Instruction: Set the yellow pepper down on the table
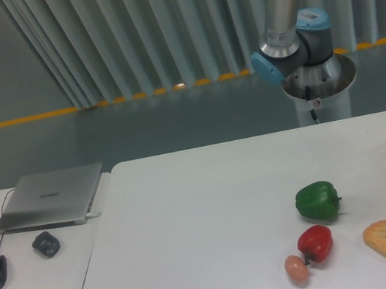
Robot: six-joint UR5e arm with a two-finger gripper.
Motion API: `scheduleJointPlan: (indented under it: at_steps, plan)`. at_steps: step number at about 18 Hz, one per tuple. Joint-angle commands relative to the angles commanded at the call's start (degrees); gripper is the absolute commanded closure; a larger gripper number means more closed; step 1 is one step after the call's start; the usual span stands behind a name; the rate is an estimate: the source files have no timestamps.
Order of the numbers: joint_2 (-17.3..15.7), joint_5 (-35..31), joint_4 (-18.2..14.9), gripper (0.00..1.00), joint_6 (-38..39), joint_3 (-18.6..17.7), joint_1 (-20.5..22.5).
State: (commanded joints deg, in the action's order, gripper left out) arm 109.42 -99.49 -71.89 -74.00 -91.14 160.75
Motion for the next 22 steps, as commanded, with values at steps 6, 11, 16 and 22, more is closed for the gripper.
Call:
scheduleJointPlan:
  at_steps: [6,11,16,22]
  plan:
    - [0.18,-1.75,-0.09,0.0,-0.7,-2.37,0.97]
    - [0.44,-2.28,0.09,0.0,-0.62,-2.02,0.97]
    - [0.79,-2.29,0.18,0.0,-0.18,-2.2,0.88]
    - [1.06,-2.55,0.18,0.0,-0.26,-2.37,0.97]
